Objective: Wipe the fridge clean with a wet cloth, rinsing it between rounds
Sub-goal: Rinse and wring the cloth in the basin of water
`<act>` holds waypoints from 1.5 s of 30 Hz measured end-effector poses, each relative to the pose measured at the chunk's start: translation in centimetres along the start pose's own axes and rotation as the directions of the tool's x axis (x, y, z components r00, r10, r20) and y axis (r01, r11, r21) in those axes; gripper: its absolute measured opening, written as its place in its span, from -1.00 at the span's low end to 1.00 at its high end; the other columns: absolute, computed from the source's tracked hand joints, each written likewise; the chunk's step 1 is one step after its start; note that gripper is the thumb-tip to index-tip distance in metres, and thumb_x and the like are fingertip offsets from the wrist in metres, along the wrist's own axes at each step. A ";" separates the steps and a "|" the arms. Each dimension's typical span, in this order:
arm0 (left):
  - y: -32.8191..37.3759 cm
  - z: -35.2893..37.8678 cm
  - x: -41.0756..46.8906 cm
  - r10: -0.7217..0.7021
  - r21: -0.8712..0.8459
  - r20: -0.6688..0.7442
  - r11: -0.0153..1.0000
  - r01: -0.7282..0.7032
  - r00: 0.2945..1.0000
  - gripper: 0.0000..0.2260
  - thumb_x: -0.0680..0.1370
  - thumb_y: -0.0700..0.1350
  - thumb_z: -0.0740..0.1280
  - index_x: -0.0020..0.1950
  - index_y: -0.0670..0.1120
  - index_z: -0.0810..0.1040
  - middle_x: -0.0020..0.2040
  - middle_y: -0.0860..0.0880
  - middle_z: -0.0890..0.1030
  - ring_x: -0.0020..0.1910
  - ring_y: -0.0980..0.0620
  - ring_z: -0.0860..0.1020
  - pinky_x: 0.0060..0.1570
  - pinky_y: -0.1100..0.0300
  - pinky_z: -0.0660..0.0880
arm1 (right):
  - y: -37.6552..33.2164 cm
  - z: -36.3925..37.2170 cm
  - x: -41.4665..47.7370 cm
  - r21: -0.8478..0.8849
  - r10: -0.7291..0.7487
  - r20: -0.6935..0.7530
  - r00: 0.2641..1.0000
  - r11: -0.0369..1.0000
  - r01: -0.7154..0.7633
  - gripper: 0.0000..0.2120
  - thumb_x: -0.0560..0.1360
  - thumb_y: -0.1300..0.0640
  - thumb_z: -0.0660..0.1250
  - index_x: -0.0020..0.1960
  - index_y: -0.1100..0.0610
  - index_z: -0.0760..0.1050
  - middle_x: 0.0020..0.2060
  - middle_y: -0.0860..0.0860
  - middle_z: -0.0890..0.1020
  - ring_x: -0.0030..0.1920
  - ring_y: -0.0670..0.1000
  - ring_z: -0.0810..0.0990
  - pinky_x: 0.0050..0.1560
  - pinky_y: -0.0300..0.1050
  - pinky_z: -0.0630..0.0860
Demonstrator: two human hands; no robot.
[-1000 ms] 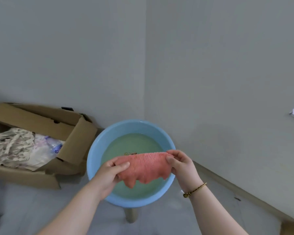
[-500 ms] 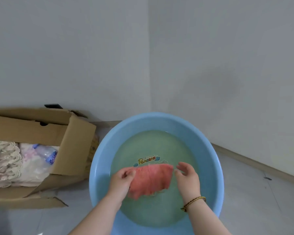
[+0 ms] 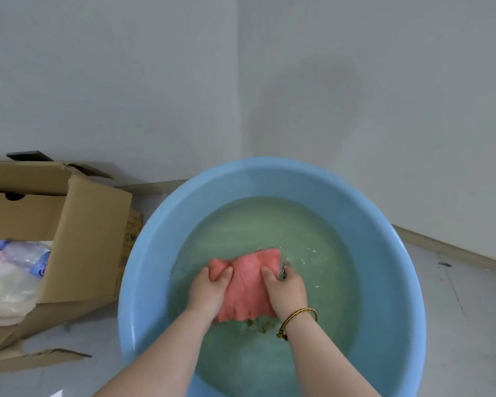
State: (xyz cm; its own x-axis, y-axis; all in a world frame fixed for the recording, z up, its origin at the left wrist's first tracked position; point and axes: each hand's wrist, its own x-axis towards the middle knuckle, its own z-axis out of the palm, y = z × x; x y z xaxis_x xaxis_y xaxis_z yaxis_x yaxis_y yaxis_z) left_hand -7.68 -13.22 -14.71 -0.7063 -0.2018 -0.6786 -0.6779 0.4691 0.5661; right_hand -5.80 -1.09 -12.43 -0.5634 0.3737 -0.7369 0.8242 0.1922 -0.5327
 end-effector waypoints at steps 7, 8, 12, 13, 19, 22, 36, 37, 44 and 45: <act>-1.2 0.0 1.0 -0.125 0.213 -0.086 0.967 0.141 0.988 -0.76 0.52 -0.08 0.27 0.09 -0.22 0.52 0.01 -0.21 0.61 0.01 -0.19 0.57 -0.12 0.14 0.43 | 1.2 1.7 0.7 -0.274 0.063 -0.070 0.996 0.959 -0.080 -0.70 0.57 0.04 0.16 0.12 0.24 0.48 0.06 0.18 0.60 0.10 0.17 0.55 0.03 -0.14 0.44; -1.2 0.0 1.0 -0.124 0.228 -0.086 0.964 0.141 0.989 -0.78 0.53 -0.11 0.25 0.09 -0.20 0.51 0.02 -0.20 0.61 -0.01 -0.19 0.56 -0.13 0.15 0.42 | 1.3 1.8 0.7 -0.285 0.070 -0.070 0.995 0.955 -0.087 -0.71 0.57 0.07 0.15 0.14 0.23 0.47 0.06 0.18 0.60 0.10 0.17 0.55 0.02 -0.15 0.44; -1.2 -0.3 0.7 -0.081 0.069 -0.067 0.994 0.086 0.994 -0.84 0.55 -0.19 0.20 0.05 -0.17 0.53 -0.14 -0.16 0.60 -0.20 -0.12 0.53 -0.19 0.17 0.40 | 1.2 1.4 0.9 -0.250 0.089 -0.045 0.995 0.963 -0.098 -0.81 0.57 0.20 0.13 0.02 0.25 0.49 -0.07 0.17 0.61 -0.12 0.13 0.51 -0.16 -0.19 0.38; -1.2 -0.4 0.6 -0.069 0.016 -0.063 0.997 0.070 0.996 -0.85 0.55 -0.17 0.21 0.03 -0.17 0.52 -0.14 -0.18 0.60 -0.16 -0.13 0.54 -0.18 0.17 0.40 | 1.2 1.1 1.0 -0.188 0.099 -0.040 0.994 0.977 -0.105 -0.85 0.56 0.23 0.15 -0.11 0.23 0.47 -0.19 0.13 0.59 -0.17 0.10 0.46 -0.20 -0.19 0.37; 0.2 -1.1 -0.5 -0.087 -0.359 0.072 0.927 0.107 0.994 -0.93 0.53 -0.13 0.28 -0.15 -0.07 0.48 -0.11 -0.11 0.56 -0.10 -0.09 0.55 -0.12 0.15 0.46 | 2.0 0.5 0.0 0.331 0.072 0.033 0.997 0.940 -0.079 -0.87 0.49 0.33 0.27 -0.24 0.30 0.46 -0.33 0.11 0.48 -0.30 0.01 0.41 -0.29 -0.22 0.41; 1.2 -0.8 -1.8 -0.087 -0.495 0.167 0.854 0.159 0.982 -0.91 0.54 -0.10 0.26 -0.16 -0.06 0.48 -0.20 -0.10 0.58 -0.25 -0.04 0.54 -0.25 0.19 0.45 | 1.3 1.3 -1.6 0.425 -0.044 -0.009 0.999 0.904 0.044 -0.77 0.48 0.36 0.25 -0.32 0.17 0.41 -0.43 0.02 0.43 -0.45 -0.13 0.40 -0.42 -0.32 0.35; 3.8 0.5 -4.9 -0.038 -0.560 0.185 0.817 0.137 0.982 -0.58 0.61 -0.01 0.10 -0.43 -0.12 0.41 -0.64 0.06 0.46 -0.60 0.15 0.44 -0.52 0.34 0.36 | -0.5 2.8 -5.6 0.031 -0.382 -0.119 0.916 0.921 0.388 -0.60 0.44 -0.24 0.02 -0.27 0.03 0.42 -0.38 0.03 0.55 -0.25 0.10 0.49 -0.21 -0.09 0.35; 3.7 0.5 -5.0 -0.050 -0.571 0.202 0.806 0.159 0.978 -0.58 0.60 -0.01 0.10 -0.44 -0.12 0.39 -0.66 0.07 0.43 -0.62 0.15 0.43 -0.52 0.33 0.34 | -0.3 2.8 -5.8 -0.021 -0.392 -0.118 0.912 0.919 0.393 -0.52 0.42 -0.26 -0.02 -0.22 0.08 0.47 -0.32 0.11 0.60 -0.22 0.15 0.52 -0.20 -0.07 0.36; 2.2 1.2 -6.0 -0.068 -0.420 0.290 0.887 0.190 0.955 -0.67 0.59 0.02 0.12 -0.28 -0.09 0.48 -0.28 -0.05 0.58 -0.21 -0.01 0.53 -0.20 0.22 0.42 | 1.0 1.0 -2.8 -0.097 -0.183 -0.109 0.977 0.980 0.173 -0.72 0.59 0.02 0.09 -0.27 0.05 0.35 -0.16 0.12 0.59 -0.10 0.15 0.51 -0.12 -0.10 0.38; 1.6 0.8 -5.3 -0.072 -0.390 0.249 0.905 0.168 0.966 -0.68 0.59 0.02 0.12 -0.26 -0.11 0.48 -0.21 -0.09 0.58 -0.13 -0.04 0.54 -0.15 0.18 0.43 | 1.4 1.0 -2.9 -0.116 -0.183 -0.120 0.976 0.979 0.169 -0.74 0.59 0.02 0.10 -0.22 0.08 0.38 -0.09 0.16 0.61 -0.05 0.17 0.53 -0.15 -0.11 0.35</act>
State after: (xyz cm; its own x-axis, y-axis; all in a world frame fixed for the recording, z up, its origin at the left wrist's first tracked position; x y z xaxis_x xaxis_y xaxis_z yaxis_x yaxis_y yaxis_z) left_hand -4.85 -10.69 -10.58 -0.5825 -0.0146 -0.8127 -0.8120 0.0549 0.5811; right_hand -3.11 -2.82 -11.49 -0.6937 0.4381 -0.5717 0.7179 0.3563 -0.5980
